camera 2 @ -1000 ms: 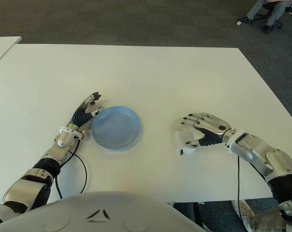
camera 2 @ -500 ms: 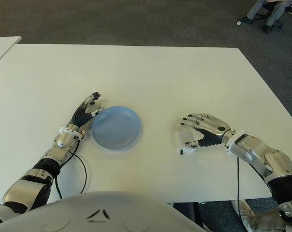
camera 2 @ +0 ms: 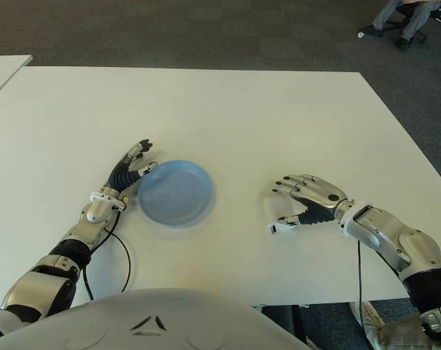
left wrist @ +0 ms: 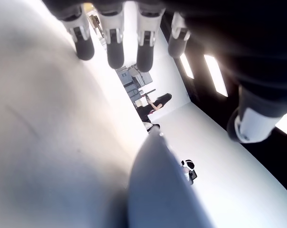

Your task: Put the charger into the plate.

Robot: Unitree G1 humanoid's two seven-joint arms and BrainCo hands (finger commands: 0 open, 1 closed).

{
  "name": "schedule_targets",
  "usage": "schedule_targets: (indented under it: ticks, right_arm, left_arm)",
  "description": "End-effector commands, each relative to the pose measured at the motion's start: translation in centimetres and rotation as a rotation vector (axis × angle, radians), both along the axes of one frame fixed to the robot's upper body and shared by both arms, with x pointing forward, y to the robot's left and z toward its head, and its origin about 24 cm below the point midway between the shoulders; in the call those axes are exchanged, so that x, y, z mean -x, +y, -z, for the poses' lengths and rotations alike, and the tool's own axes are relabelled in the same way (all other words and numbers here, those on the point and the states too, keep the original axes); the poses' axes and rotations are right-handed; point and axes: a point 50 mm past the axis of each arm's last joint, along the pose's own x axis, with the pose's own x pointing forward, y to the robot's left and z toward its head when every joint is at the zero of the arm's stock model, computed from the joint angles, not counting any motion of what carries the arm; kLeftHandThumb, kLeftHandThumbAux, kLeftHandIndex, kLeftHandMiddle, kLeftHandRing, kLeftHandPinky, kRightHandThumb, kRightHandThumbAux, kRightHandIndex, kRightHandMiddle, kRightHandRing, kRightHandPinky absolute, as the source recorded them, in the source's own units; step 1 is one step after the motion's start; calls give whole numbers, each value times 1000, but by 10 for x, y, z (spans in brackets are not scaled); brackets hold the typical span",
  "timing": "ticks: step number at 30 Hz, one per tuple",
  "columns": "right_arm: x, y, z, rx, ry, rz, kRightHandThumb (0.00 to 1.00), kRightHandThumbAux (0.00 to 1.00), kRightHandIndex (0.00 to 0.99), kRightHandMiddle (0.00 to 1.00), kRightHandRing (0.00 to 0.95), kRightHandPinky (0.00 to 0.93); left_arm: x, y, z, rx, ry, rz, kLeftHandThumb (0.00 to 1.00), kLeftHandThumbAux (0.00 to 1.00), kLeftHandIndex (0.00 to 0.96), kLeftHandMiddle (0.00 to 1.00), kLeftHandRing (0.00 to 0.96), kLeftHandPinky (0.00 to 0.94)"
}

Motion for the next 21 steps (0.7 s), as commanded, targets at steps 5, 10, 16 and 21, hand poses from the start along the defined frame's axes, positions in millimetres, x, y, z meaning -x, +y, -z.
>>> schedule_targets:
  ticks: [5, 10, 16, 21]
  right_arm:
    - [3, 0, 2, -1, -10, 7, 128, 151, 0, 0, 0, 0]
    - [5, 1, 1, -5, -15, 7, 138, 152, 0, 0, 0, 0]
    - [8, 0, 2, -12, -28, 7, 152, 153, 0, 0, 0, 0]
    - [9, 1, 3, -21, -32, 8, 156, 153, 0, 0, 0, 0]
  left_arm:
    - [32, 3, 34, -24, 193, -13, 0, 522, 68, 140, 124, 53]
    - [32, 3, 34, -24, 191, -12, 0, 517, 67, 137, 121, 55]
    - [32, 4, 34, -37, 189, -11, 0, 521, 65, 142, 125, 55]
    - [32, 5, 34, -42, 192, -11, 0, 526, 65, 144, 127, 53]
